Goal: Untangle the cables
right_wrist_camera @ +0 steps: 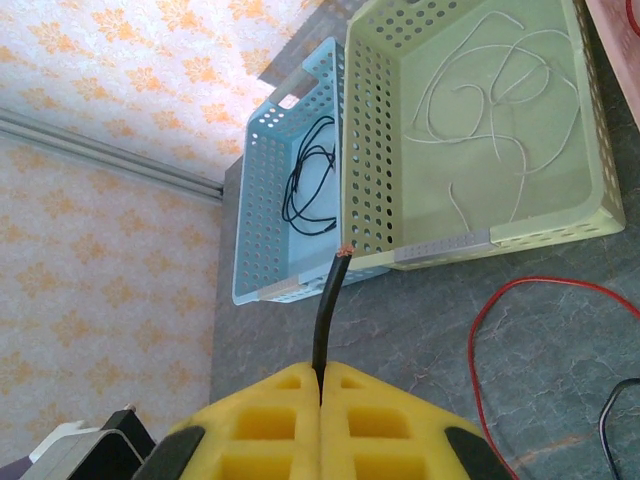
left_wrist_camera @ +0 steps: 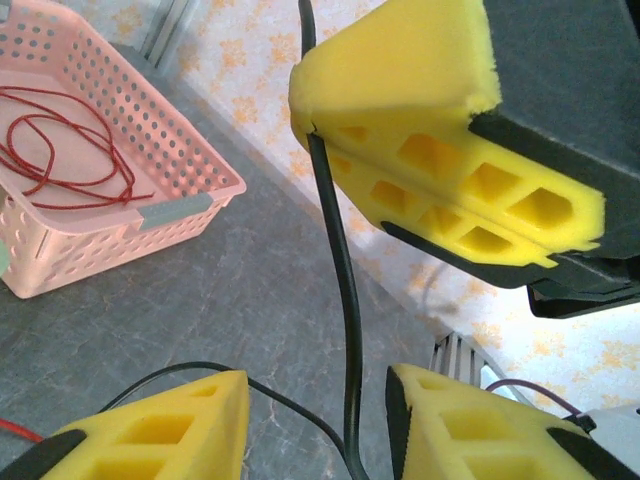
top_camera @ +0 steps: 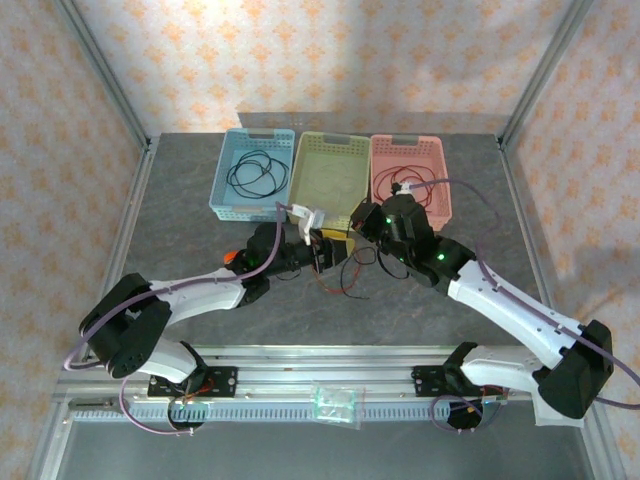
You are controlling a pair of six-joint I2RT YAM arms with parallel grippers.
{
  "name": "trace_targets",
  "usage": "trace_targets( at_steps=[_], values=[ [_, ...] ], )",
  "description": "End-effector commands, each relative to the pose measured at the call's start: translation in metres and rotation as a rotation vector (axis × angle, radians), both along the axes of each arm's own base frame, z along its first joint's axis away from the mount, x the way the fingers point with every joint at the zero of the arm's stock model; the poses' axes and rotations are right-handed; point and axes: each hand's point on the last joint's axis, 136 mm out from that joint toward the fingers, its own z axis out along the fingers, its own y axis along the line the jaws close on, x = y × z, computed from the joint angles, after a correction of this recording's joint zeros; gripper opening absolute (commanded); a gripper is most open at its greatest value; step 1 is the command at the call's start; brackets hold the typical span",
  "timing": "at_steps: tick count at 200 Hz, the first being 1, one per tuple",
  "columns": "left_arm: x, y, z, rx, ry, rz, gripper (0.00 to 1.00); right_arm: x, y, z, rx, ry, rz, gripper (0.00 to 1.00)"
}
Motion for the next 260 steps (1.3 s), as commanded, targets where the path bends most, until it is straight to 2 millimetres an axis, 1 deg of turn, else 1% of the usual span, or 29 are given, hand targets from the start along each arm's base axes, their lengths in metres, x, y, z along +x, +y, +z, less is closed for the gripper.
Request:
trace_targets(
  at_steps=[1, 28, 56, 61, 67, 76, 85, 99, 112, 122, 141, 151, 159, 176, 197, 209, 217, 247, 260],
  values=[
    [0.002, -0.007, 0.023, -0.053, -0.056, -0.015, 0.35, -0.002, -0.002, 0.007, 0.014, -0.019, 0.002, 0.0],
    [0.004, -0.008, 0.024, -0.052, -0.056, -0.013, 0.22, -0.002, -0.003, 0.007, 0.006, -0.02, 0.002, 0.0],
    [0.004, -0.007, 0.026, -0.037, -0.053, -0.007, 0.01, -0.001, -0.006, 0.007, -0.027, -0.036, 0.003, 0.0],
    [0.004, -0.006, 0.028, -0.039, -0.055, -0.004, 0.0, -0.001, -0.007, 0.006, -0.041, -0.042, 0.005, 0.01],
    [0.003, -0.005, 0.031, -0.041, -0.06, 0.002, 0.0, -0.001, -0.008, 0.008, -0.056, -0.054, 0.009, 0.05],
    [0.003, -0.001, 0.035, -0.037, -0.067, 0.015, 0.0, -0.001, -0.013, 0.012, -0.085, -0.082, 0.006, 0.14],
    [0.002, 0.002, 0.038, -0.025, -0.074, 0.03, 0.0, -0.003, -0.02, 0.016, -0.12, -0.111, -0.006, 0.29],
    [0.0, 0.007, 0.042, 0.0, -0.084, 0.042, 0.0, -0.004, -0.039, 0.019, -0.191, -0.157, -0.054, 0.51],
    [-0.001, 0.01, 0.045, 0.025, -0.091, 0.045, 0.0, -0.005, -0.061, 0.017, -0.275, -0.18, -0.125, 0.64],
    [-0.004, 0.011, 0.049, 0.038, -0.096, 0.04, 0.0, -0.006, -0.079, 0.016, -0.334, -0.19, -0.183, 0.69],
    [-0.007, 0.015, 0.063, 0.045, -0.115, 0.046, 0.0, -0.01, -0.106, 0.004, -0.428, -0.178, -0.272, 0.74],
    [-0.007, 0.017, 0.072, 0.051, -0.128, 0.055, 0.0, -0.011, -0.113, -0.005, -0.455, -0.168, -0.29, 0.76],
    [-0.007, 0.02, 0.08, 0.054, -0.142, 0.067, 0.0, -0.011, -0.115, -0.014, -0.466, -0.154, -0.286, 0.77],
    [-0.007, 0.025, 0.097, 0.052, -0.172, 0.091, 0.0, -0.012, -0.109, -0.039, -0.466, -0.108, -0.231, 0.76],
    [-0.009, 0.032, 0.118, 0.04, -0.207, 0.113, 0.0, -0.014, -0.096, -0.073, -0.433, -0.052, -0.152, 0.74],
    [-0.011, 0.035, 0.129, 0.032, -0.225, 0.122, 0.0, -0.017, -0.085, -0.092, -0.402, -0.023, -0.102, 0.72],
    [-0.012, 0.037, 0.134, 0.029, -0.234, 0.13, 0.0, -0.018, -0.075, -0.102, -0.371, -0.015, -0.054, 0.7],
    [-0.015, 0.042, 0.149, 0.019, -0.26, 0.142, 0.0, -0.026, -0.024, -0.121, -0.239, -0.022, 0.183, 0.71],
    [-0.017, 0.043, 0.154, 0.009, -0.266, 0.138, 0.0, -0.027, -0.011, -0.127, -0.213, -0.011, 0.241, 0.73]
  ],
)
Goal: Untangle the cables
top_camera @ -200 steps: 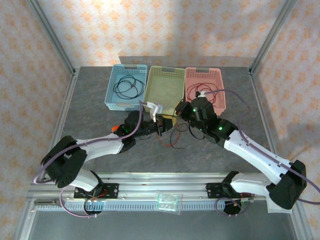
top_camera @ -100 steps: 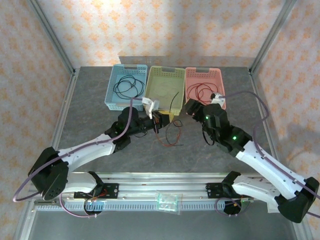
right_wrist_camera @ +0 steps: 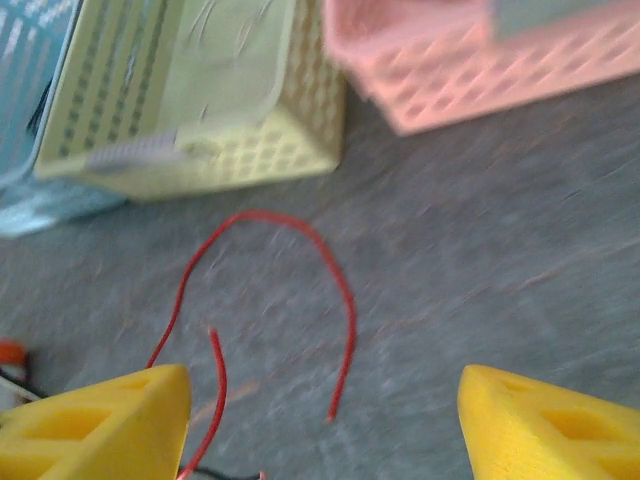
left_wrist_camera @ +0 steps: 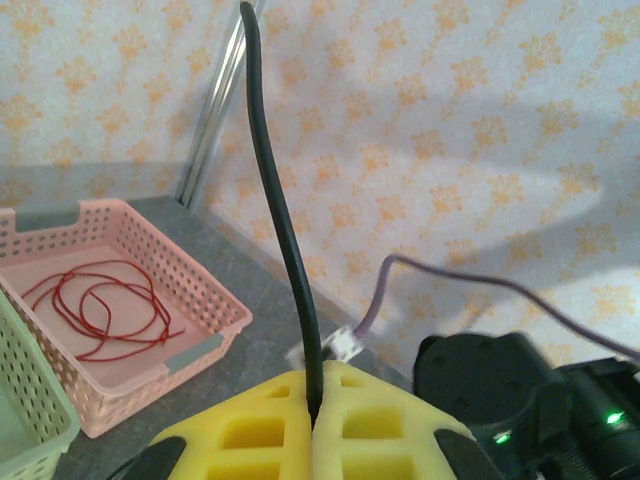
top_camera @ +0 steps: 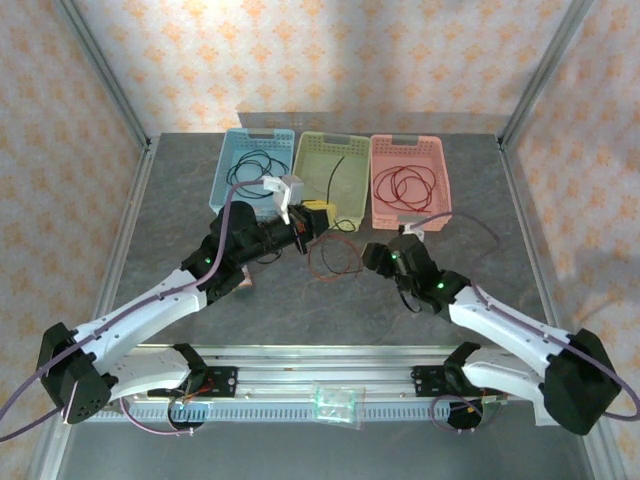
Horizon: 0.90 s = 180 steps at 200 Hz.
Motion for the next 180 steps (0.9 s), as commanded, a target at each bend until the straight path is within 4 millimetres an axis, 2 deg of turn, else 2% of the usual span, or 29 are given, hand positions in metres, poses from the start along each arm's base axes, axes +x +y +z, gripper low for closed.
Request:
trace_targets(
  at_steps=[1, 14, 24, 55, 91, 149, 180],
  values=[
    [-0.003, 0.004, 0.019, -0.006, -0.041, 0.012, 0.0, 0.002, 0.046, 0.015, 0.159, -0.033, 0.182, 0.73],
    [-0.005, 0.005, 0.026, -0.018, -0.051, 0.008, 0.0, 0.006, 0.052, 0.009, 0.161, -0.009, 0.182, 0.76],
    [-0.005, 0.005, 0.03, -0.024, -0.059, 0.008, 0.0, 0.011, 0.054, -0.003, 0.145, 0.03, 0.163, 0.78],
    [-0.006, 0.008, 0.043, -0.028, -0.086, 0.019, 0.0, 0.021, 0.056, -0.022, 0.119, 0.11, 0.098, 0.8],
    [-0.007, 0.009, 0.051, -0.04, -0.102, 0.018, 0.0, 0.021, 0.071, -0.028, 0.133, 0.145, 0.134, 0.78],
    [-0.003, 0.014, 0.07, 0.001, -0.132, 0.063, 0.0, 0.019, 0.051, -0.066, -0.007, 0.256, 0.032, 0.73],
    [0.001, 0.029, 0.088, 0.036, -0.17, 0.146, 0.0, 0.017, 0.034, -0.077, -0.069, 0.274, -0.033, 0.71]
  ],
)
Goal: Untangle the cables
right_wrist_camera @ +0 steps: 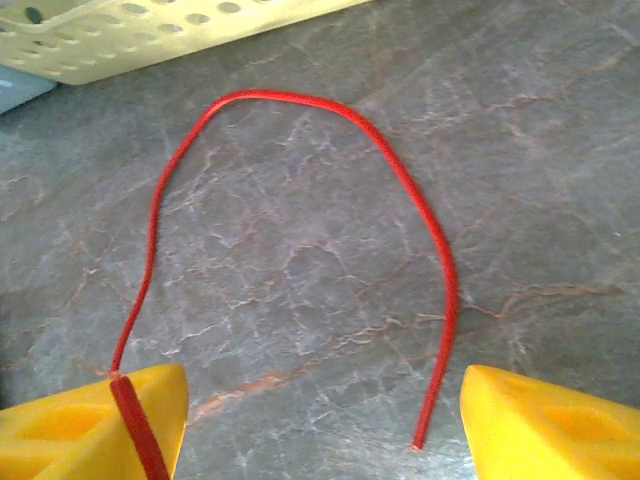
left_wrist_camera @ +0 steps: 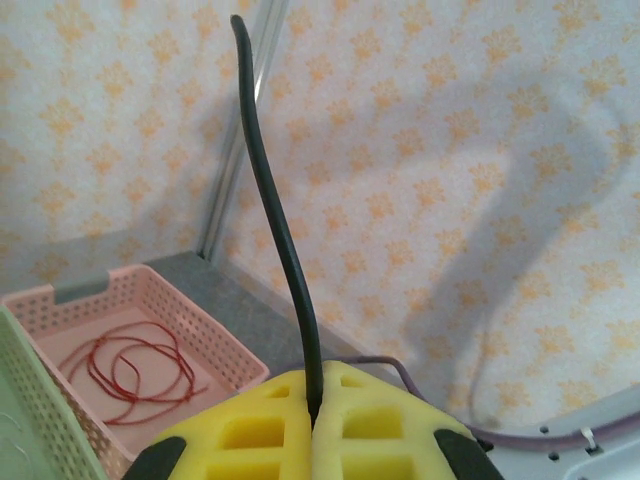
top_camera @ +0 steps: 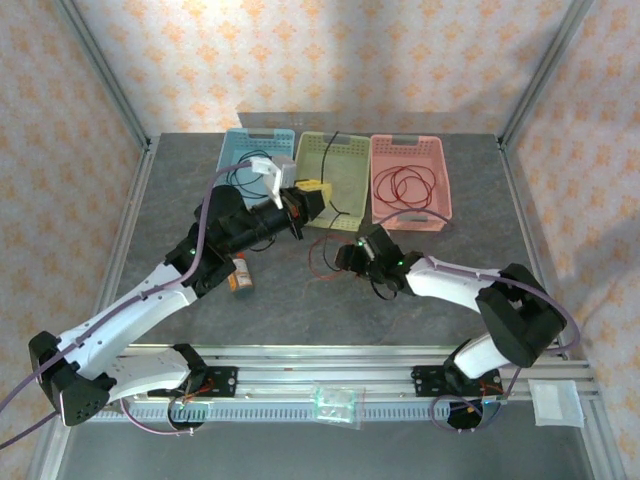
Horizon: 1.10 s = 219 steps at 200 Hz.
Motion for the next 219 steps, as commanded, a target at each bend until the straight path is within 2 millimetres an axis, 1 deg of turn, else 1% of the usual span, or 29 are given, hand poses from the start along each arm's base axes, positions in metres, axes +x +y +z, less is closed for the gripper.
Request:
trace_targets(
  at_steps=[1, 25, 49, 74, 117, 137, 154, 174, 202, 208, 211, 219],
  values=[
    [0.0, 0.018, 0.027, 0.023, -0.069, 0.085, 0.0, -0.001, -0.02, -0.011, -0.089, 0.02, -0.077, 0.71],
    [0.003, 0.032, 0.04, 0.04, -0.091, 0.152, 0.0, -0.002, -0.03, -0.015, -0.131, 0.024, -0.104, 0.67],
    [0.007, 0.05, 0.051, 0.044, -0.106, 0.222, 0.0, -0.003, -0.035, -0.016, -0.157, 0.026, -0.114, 0.63],
    [0.014, 0.068, 0.057, 0.054, -0.093, 0.293, 0.0, -0.003, -0.04, -0.017, -0.18, 0.024, -0.125, 0.6],
    [0.025, 0.104, 0.065, 0.056, -0.084, 0.415, 0.0, -0.006, -0.043, -0.017, -0.178, 0.028, -0.135, 0.58],
    [0.032, 0.116, 0.068, 0.074, -0.084, 0.459, 0.0, -0.006, -0.044, -0.01, -0.165, 0.009, -0.143, 0.57],
    [0.039, 0.123, 0.069, 0.099, -0.088, 0.493, 0.0, -0.003, -0.04, 0.005, -0.118, -0.048, -0.121, 0.57],
    [0.05, 0.128, 0.068, 0.132, -0.092, 0.527, 0.0, -0.001, -0.032, 0.031, -0.057, -0.139, -0.064, 0.57],
    [0.075, 0.132, 0.058, 0.161, -0.074, 0.552, 0.0, 0.002, -0.026, 0.077, 0.014, -0.254, -0.029, 0.58],
    [0.081, 0.133, 0.056, 0.166, -0.069, 0.553, 0.0, 0.002, -0.025, 0.08, 0.017, -0.265, -0.022, 0.58],
    [0.085, 0.133, 0.054, 0.171, -0.065, 0.556, 0.0, 0.002, -0.025, 0.091, 0.036, -0.292, -0.02, 0.58],
    [0.093, 0.136, 0.051, 0.183, -0.061, 0.569, 0.0, 0.002, -0.025, 0.103, 0.05, -0.323, -0.016, 0.58]
  ],
)
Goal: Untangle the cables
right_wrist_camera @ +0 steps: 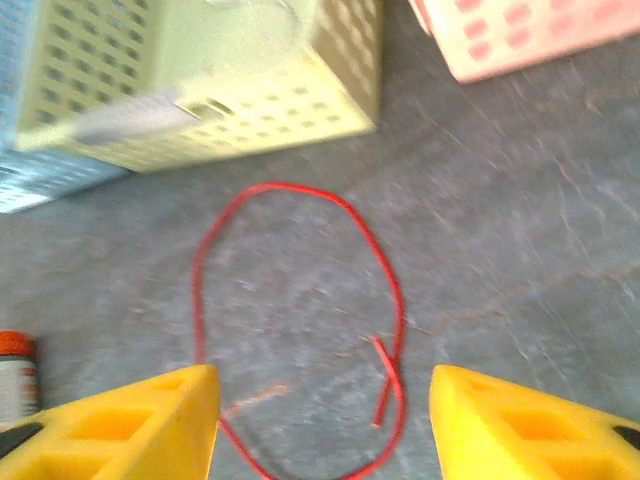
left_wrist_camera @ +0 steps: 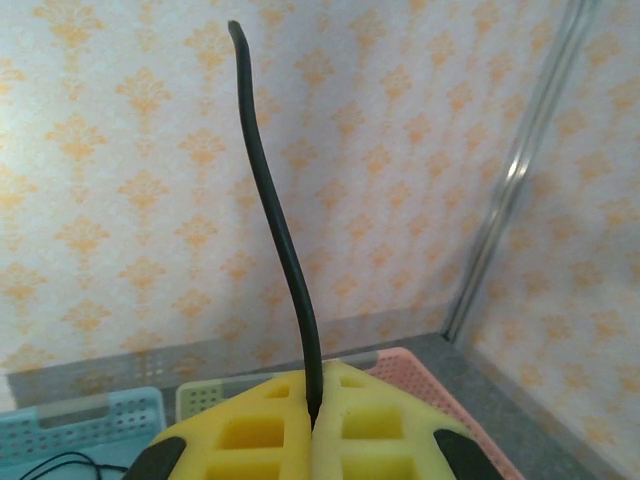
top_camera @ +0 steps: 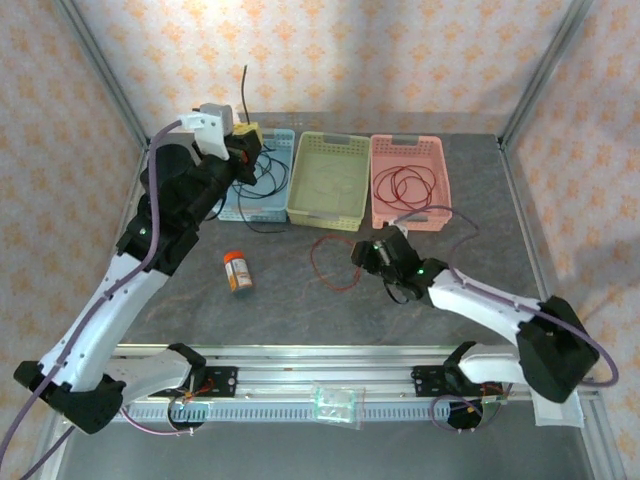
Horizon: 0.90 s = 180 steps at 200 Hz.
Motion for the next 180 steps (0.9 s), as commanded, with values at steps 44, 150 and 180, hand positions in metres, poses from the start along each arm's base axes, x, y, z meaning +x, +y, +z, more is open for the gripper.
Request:
trace_targets(
  at_steps=[44, 150, 180],
  values=[
    [0.077, 0.026, -0.04, 0.16, 0.086, 0.131, 0.0, 0.005, -0.008, 0.084, 0.027, -0.227, 0.016, 0.58],
    [0.191, 0.061, -0.133, 0.232, 0.299, 0.184, 0.0, -0.005, -0.025, 0.095, 0.02, -0.25, -0.019, 0.58],
    [0.218, 0.065, -0.185, 0.183, 0.441, 0.171, 0.0, -0.006, -0.031, 0.099, -0.001, -0.252, -0.035, 0.58]
  ],
)
